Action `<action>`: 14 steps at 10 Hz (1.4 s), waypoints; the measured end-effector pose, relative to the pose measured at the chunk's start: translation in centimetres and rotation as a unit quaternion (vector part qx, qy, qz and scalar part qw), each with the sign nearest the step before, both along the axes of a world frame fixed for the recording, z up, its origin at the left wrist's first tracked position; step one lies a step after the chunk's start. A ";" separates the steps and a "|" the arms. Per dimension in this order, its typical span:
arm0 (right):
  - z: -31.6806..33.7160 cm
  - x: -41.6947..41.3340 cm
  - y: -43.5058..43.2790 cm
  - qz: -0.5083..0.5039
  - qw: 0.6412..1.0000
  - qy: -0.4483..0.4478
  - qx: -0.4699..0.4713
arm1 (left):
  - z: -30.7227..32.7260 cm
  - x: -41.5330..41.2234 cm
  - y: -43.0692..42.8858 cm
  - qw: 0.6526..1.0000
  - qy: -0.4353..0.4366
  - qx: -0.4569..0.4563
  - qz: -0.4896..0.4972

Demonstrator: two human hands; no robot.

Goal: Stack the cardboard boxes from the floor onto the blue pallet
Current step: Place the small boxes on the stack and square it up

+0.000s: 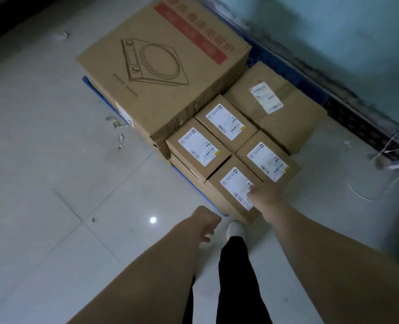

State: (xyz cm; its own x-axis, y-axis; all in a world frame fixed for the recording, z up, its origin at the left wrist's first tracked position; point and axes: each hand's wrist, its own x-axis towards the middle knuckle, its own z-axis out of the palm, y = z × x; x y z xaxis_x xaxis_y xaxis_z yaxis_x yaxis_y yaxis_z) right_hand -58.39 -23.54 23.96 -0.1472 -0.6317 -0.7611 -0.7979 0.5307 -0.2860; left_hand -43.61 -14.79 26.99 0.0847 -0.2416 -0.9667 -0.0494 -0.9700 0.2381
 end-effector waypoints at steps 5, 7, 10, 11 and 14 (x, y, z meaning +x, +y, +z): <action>-10.6 -8.4 -6.4 -0.223 0.974 0.004 0.028 | -10.5 -13.0 -4.4 0.950 0.039 0.108 0.291; -10.4 -8.8 -6.6 -0.236 0.972 -0.008 0.007 | -11.2 -13.5 -5.5 0.942 0.034 0.084 0.322; -7.6 -7.0 -5.8 -0.220 0.974 0.051 0.029 | -8.4 -11.3 -5.2 0.959 0.053 0.110 0.255; -5.3 -4.3 -4.9 -0.166 0.986 0.019 0.024 | -5.5 -8.2 -4.8 0.963 0.042 0.081 0.255; 7.3 11.9 -0.5 0.346 0.929 0.129 -0.041 | 3.6 10.1 0.7 0.948 0.029 -0.090 0.303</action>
State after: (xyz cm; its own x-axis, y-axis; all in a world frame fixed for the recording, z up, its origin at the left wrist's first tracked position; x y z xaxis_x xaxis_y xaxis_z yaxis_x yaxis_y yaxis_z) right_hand -46.53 -23.99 31.22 0.1441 -0.6978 -0.7016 -0.9873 -0.1488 -0.0549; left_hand -33.52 -14.11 30.58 0.2082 -0.3267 -0.9219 0.5227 -0.7595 0.3872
